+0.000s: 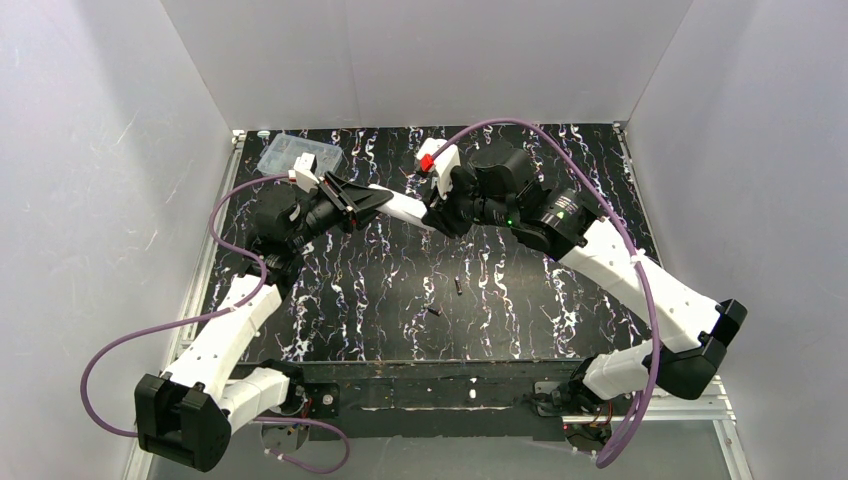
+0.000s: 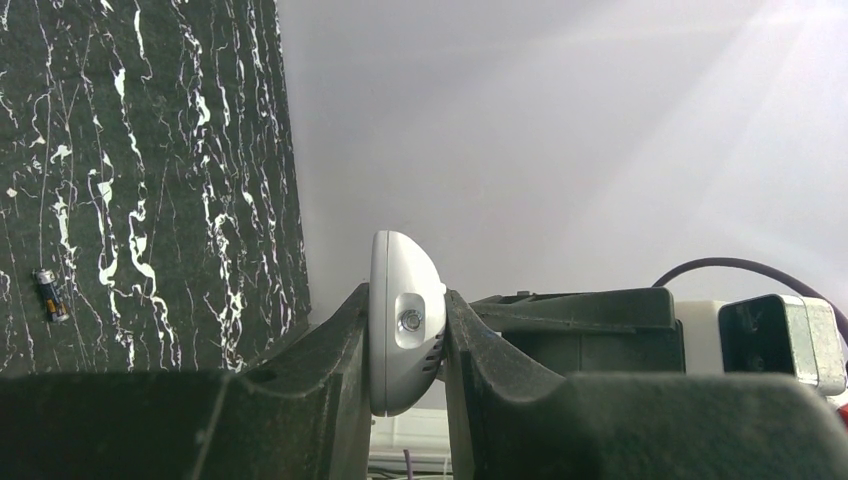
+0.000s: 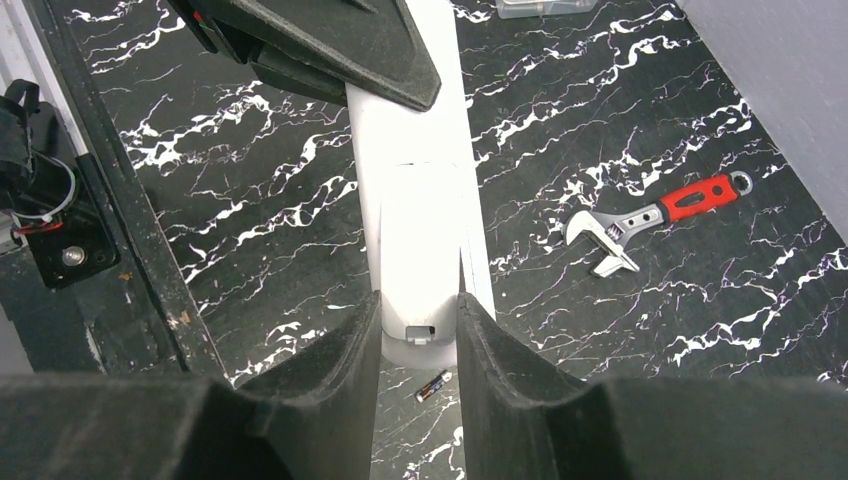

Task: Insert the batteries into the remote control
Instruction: Remove the battery cover from the remote control, then place the battery cover at the center of the board.

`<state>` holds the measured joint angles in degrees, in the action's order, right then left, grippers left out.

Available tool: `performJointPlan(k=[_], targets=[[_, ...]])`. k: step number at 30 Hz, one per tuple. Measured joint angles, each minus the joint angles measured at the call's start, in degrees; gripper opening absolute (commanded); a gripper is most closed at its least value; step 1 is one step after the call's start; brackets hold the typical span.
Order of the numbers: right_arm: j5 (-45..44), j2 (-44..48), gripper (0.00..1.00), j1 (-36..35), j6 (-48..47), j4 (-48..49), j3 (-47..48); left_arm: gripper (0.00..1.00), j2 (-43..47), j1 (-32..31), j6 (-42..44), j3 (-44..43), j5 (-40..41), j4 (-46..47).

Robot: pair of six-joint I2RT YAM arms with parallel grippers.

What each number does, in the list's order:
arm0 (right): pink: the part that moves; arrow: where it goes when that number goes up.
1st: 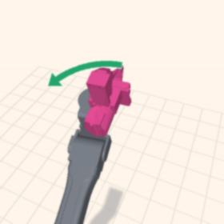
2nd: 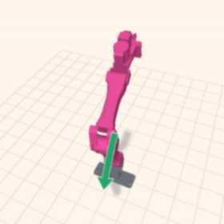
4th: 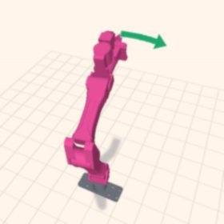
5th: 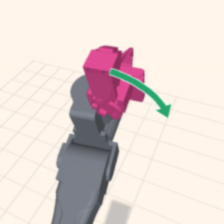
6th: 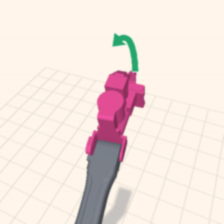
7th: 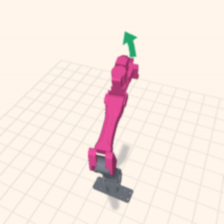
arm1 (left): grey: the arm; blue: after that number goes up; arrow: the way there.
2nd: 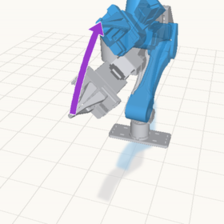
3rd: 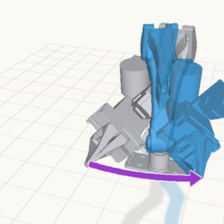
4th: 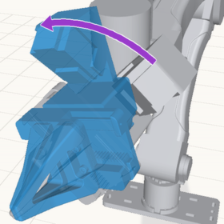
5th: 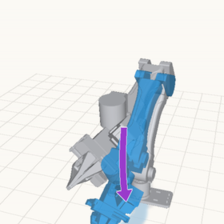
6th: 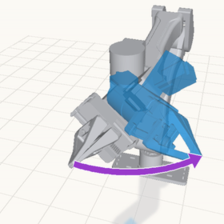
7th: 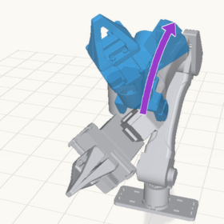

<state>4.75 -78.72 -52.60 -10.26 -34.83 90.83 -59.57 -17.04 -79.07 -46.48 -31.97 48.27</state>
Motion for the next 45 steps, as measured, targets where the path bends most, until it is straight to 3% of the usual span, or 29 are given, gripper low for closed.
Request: performJointPlan(k=[17,26,45], targets=[[-1.7,6.3,0.33,-0.2,1.3,1.4,-3.7,0.0,-0.2,0.0,0.9,0.0,0.0,-2.4],[-14.2,9.4,0.33,0.1,6.1,2.2,-10.4,0.0,-0.2,0.0,2.0,0.0,0.0,-4.9],[-16.6,9.0,0.3,14.1,24.0,10.7,-33.6,0.0,-0.2,0.0,2.4,-0.1,0.0,-5.8]])
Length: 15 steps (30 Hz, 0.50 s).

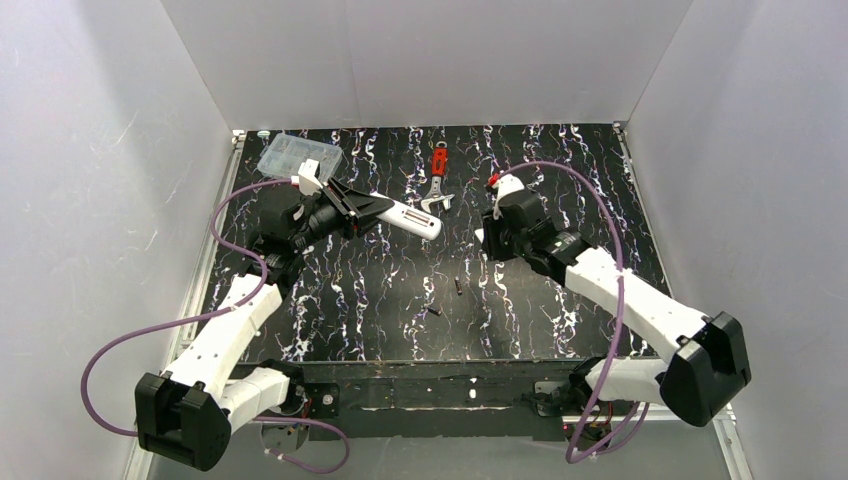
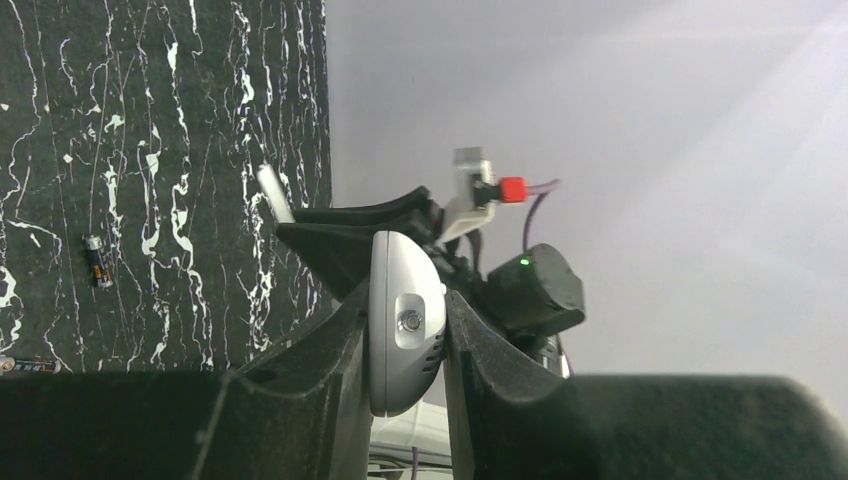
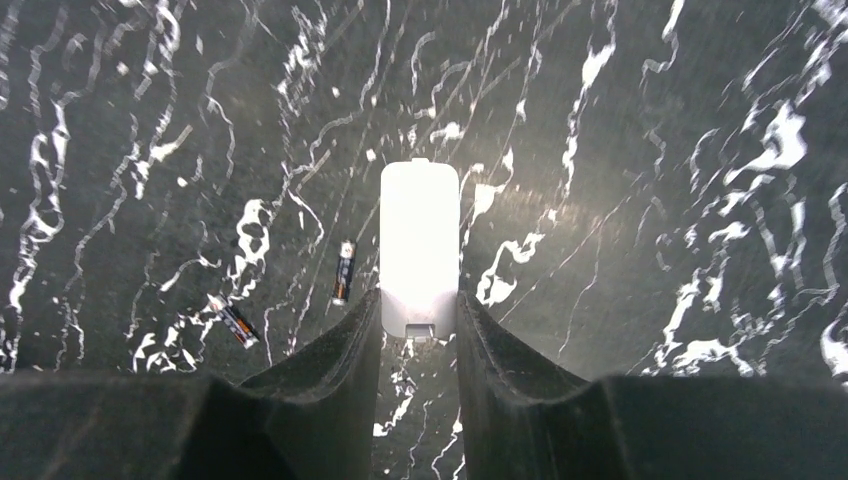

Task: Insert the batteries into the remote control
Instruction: Place the battery cover at the center of the board.

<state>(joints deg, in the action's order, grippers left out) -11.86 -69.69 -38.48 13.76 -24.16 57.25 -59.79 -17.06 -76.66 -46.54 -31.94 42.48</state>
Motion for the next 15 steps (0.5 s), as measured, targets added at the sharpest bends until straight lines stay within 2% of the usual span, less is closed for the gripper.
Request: performJointPlan(k=[8,15], targets=[[-0.5,-3.0,0.32,0.0,5.3,6.1,-10.1,0.0,0.0,0.0,0.2,0.0,0.0,-0.6],[-1.7,-8.9,0.31,0.0,7.7,8.6,-11.7,0.0,0.0,0.0,0.2,0.0,0.0,-0.8]])
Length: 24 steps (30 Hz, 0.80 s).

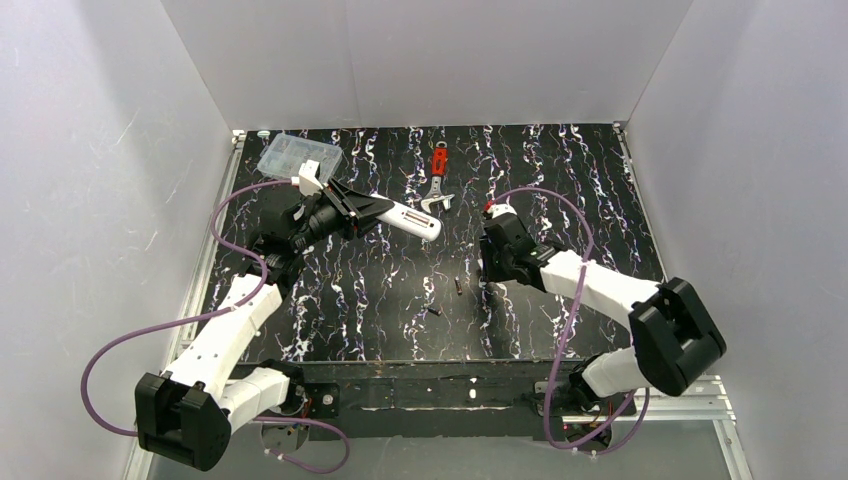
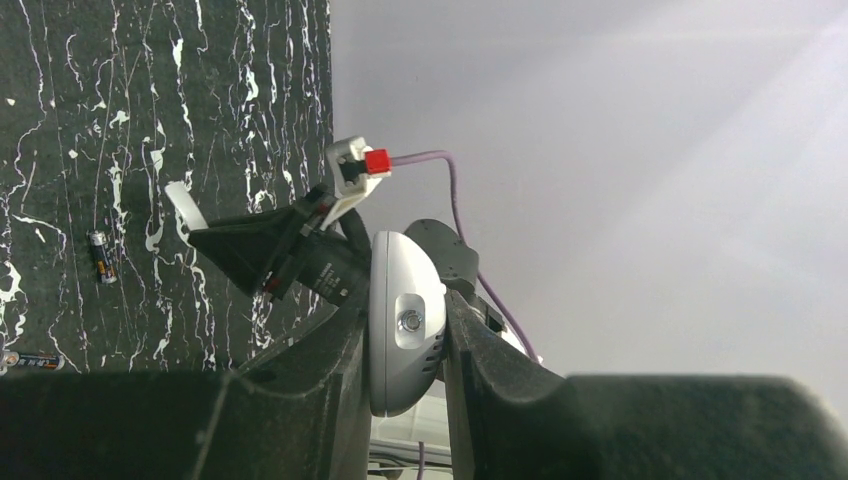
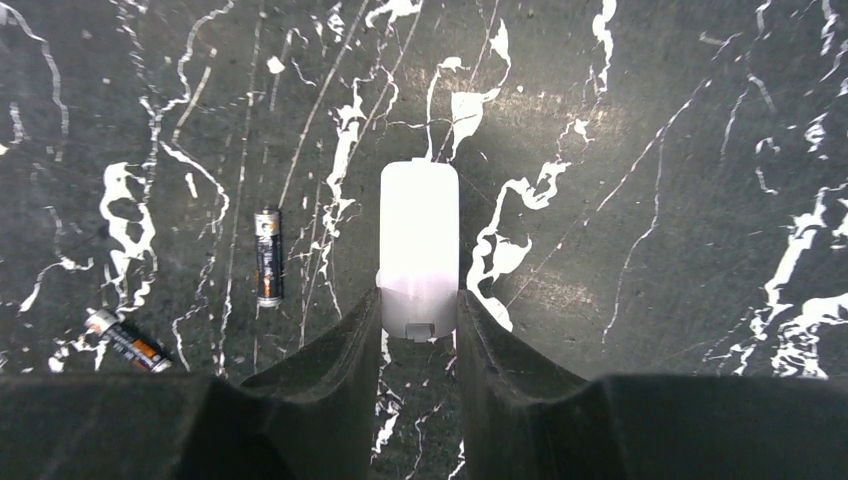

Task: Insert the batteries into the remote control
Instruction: Place the battery cover at the center of the board.

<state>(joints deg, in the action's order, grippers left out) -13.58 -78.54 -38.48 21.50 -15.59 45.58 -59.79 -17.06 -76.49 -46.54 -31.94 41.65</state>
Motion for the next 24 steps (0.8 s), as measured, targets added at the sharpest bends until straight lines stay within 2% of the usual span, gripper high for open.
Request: performJointPlan(k=[3,6,10,13,21,24], targets=[[0.0,-2.7,0.34,0.0,0.9,0.5,-0.1,0.0,0.0,0.0,0.0,0.0,0.0,0.0],[0.0,-3.9,0.44,0.0,1.4,0.7,-0.4,0.0,0.0,0.0,0.0,0.0,0.0,0.0],[-0.2,-4.0,0.51,0.0,2.2,1.0,-0.5,0.0,0.1,0.0,0.0,0.0,0.0,-0.2],[-0.2,-4.0,0.6,0.0,2.3,1.5,-0.8,0.0,0.2,0.0,0.0,0.0,0.0,-0.5],[0.7,-3.3,0.61,0.0,2.2,2.0,-1.5,0.0,0.3,0.0,0.2,0.0,0.0,-1.8],[0.8,-2.2,0.58,0.0,2.2,1.2,-0.9,0.0,0.3,0.0,0.4,0.0,0.0,-2.6]])
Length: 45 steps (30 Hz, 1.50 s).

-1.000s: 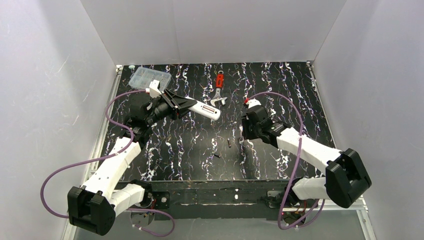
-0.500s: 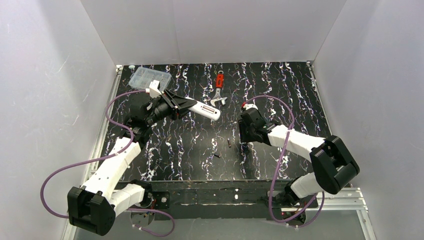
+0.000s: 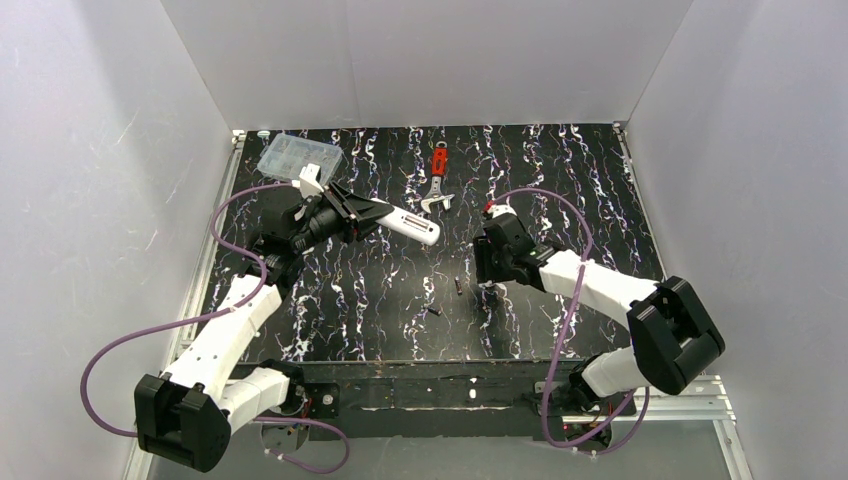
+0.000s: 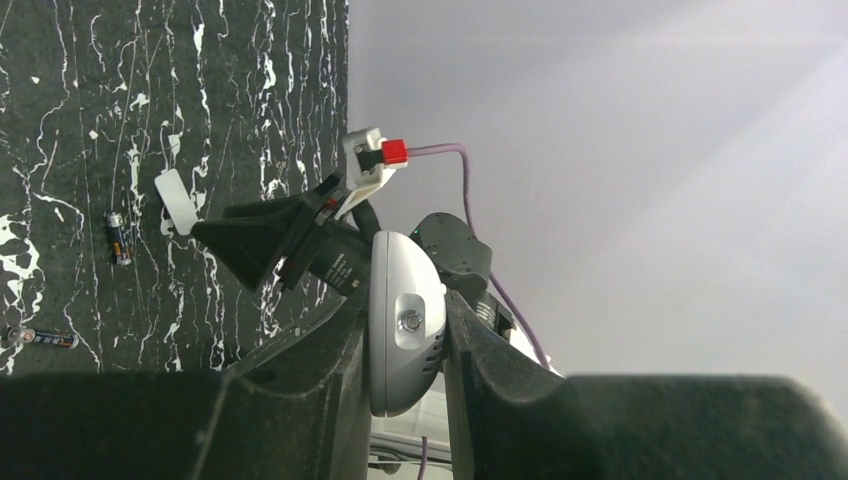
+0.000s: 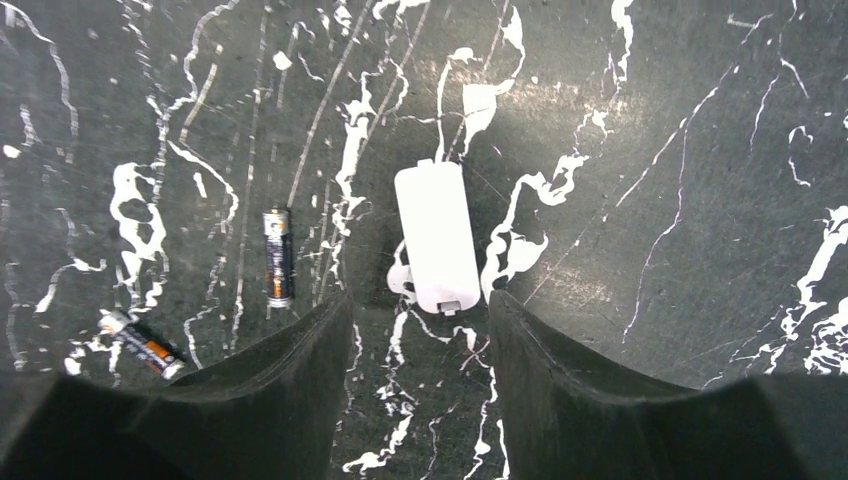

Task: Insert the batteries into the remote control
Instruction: Place the battery cover at the center of the board, then pick up the battery from the center of the board.

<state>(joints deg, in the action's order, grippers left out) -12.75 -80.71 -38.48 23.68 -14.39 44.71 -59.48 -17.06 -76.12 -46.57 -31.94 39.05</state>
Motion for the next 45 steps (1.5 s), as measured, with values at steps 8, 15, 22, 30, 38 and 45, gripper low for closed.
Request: performJointPlan(k=[8,15,22,30,38,45], targets=[[2.3,0.2,0.5,-2.6,2.2,-0.9,4.3,0.0,0.4,0.0,0.3,0.0,0.0,-1.7],[3.9,-4.3,0.47,-7.1,5.4,-0.4,5.9,0.0,0.5,0.0,0.5,-0.3,0.0,-2.2],[3.4,-8.5,0.46,-7.4,6.4,-0.1,5.9,0.0,0.5,0.0,0.5,-0.4,0.0,-2.1],[3.6,-11.2,0.39,-7.3,6.3,1.3,5.9,0.0,0.5,0.0,0.5,-0.4,0.0,-2.1],[3.8,-12.4,0.34,-7.3,6.0,1.4,6.6,0.0,0.5,0.0,0.8,-0.4,0.0,-2.2],[3.5,-13.1,0.29,-7.4,5.1,0.9,7.3,0.0,0.5,0.0,1.0,-0.4,0.0,-2.2]])
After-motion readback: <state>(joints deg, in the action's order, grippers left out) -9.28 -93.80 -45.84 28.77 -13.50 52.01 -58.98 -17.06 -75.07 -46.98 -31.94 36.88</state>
